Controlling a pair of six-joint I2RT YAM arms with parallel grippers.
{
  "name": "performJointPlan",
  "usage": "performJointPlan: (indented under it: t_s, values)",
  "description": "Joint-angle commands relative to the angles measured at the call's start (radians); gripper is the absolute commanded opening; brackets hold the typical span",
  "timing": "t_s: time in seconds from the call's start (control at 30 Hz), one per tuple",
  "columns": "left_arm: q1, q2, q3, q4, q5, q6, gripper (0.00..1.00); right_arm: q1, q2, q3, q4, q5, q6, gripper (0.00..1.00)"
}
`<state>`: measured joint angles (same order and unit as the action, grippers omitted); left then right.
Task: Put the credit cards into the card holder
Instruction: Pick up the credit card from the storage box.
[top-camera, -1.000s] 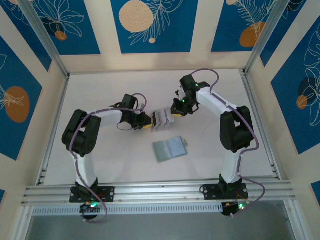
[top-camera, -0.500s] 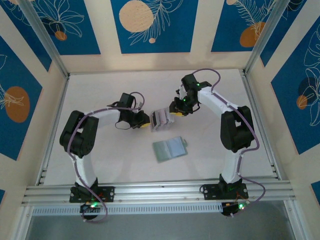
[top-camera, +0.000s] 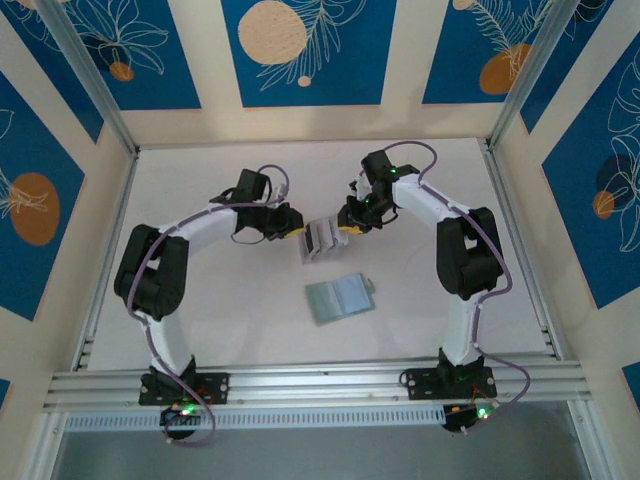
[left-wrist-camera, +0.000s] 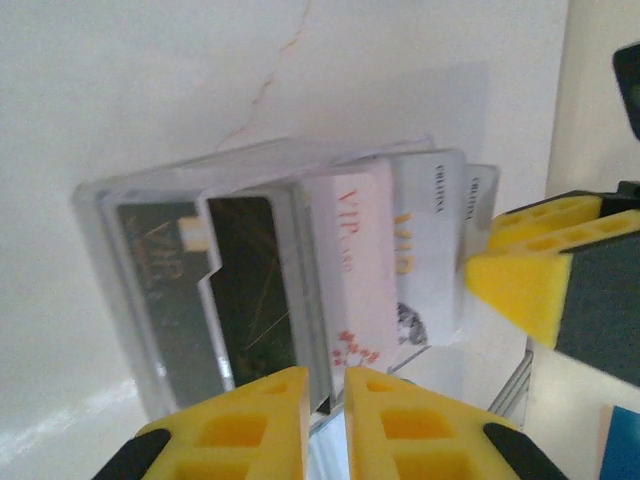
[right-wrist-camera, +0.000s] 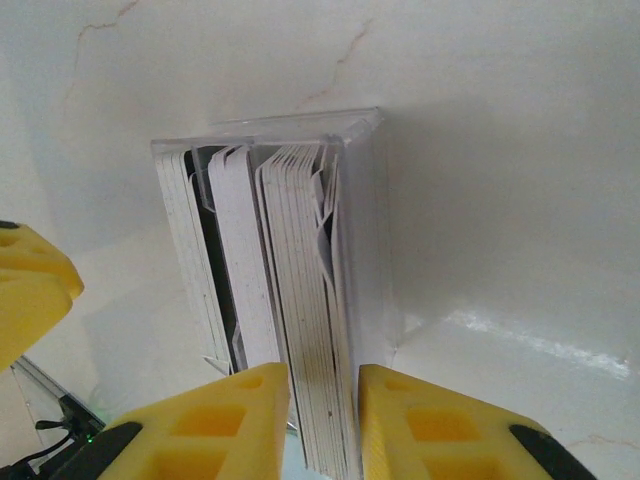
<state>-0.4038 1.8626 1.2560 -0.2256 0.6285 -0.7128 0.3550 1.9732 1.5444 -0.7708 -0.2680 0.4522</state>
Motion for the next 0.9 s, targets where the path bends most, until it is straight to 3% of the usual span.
performJointPlan:
  t_s: [0.0,0.4,0.87]
  values:
    - [-0.025,0.057,0.076,-0.013,0.048,-0.020,0.16,-0.001,0.002,0.025,-0.003,-0.042,0.003,0.25]
    - [-0.087,0.232,0.270,-0.015,0.088,-0.074,0.15,-0.005,-0.008,0.006,0.008,-0.062,0.006,0.19]
    - [-0.122,0.309,0.286,-0.001,0.092,-0.081,0.15,-0.019,-0.016,-0.004,0.034,-0.134,0.016,0.22]
